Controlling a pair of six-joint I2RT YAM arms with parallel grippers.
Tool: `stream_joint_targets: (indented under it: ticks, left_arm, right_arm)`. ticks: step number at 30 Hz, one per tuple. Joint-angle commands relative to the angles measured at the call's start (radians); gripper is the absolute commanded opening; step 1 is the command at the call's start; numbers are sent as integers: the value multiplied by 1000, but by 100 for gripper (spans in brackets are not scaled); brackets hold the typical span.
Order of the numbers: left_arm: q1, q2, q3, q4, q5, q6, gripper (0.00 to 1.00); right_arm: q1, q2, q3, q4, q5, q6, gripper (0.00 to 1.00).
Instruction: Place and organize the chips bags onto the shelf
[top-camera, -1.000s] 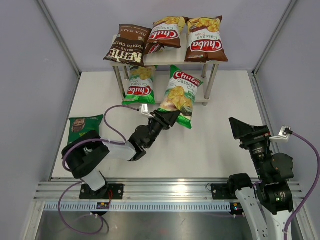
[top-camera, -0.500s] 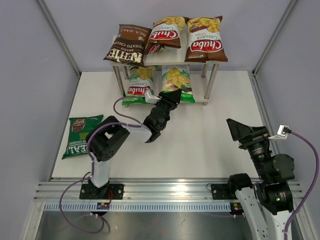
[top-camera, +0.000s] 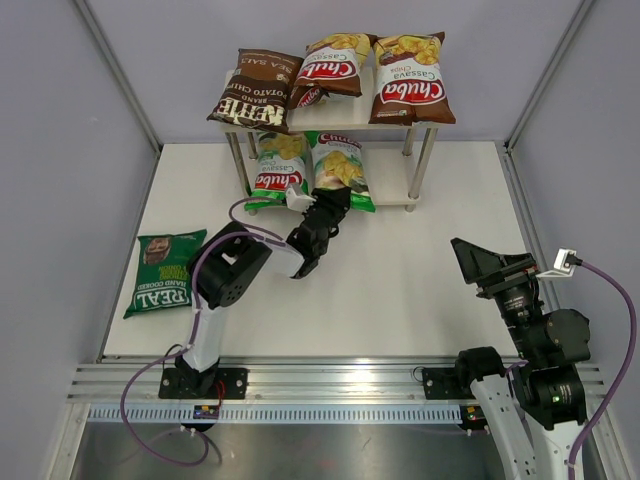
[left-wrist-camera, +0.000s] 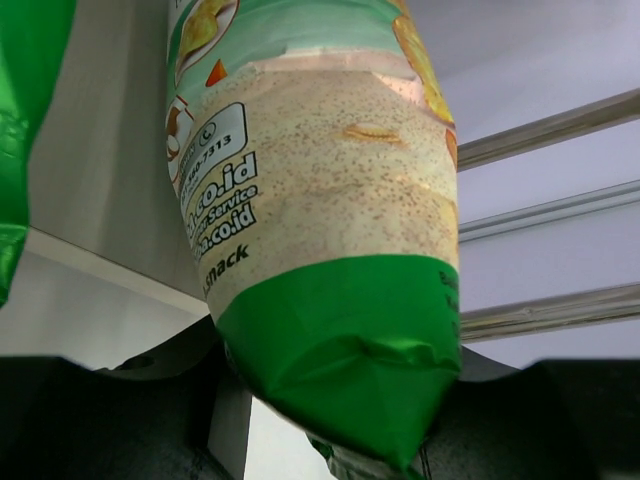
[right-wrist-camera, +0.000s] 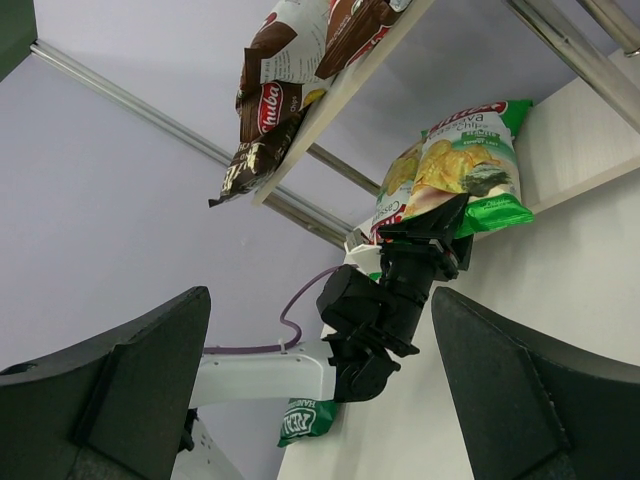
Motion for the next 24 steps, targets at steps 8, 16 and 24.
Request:
stream_joint_targets:
  ticks: [8, 16, 24]
  left_arm:
    - [50, -16, 23, -36, 60, -53, 20]
    - [54, -13, 66, -124, 89, -47, 34]
    - [50, -65, 79, -312, 74, -77, 59]
  right_arm:
    - [2, -25, -5, 43, -26, 19, 100]
    - [2, -33, -4, 29, -24, 18, 99]
    - [2, -41, 19, -3, -17, -2, 99]
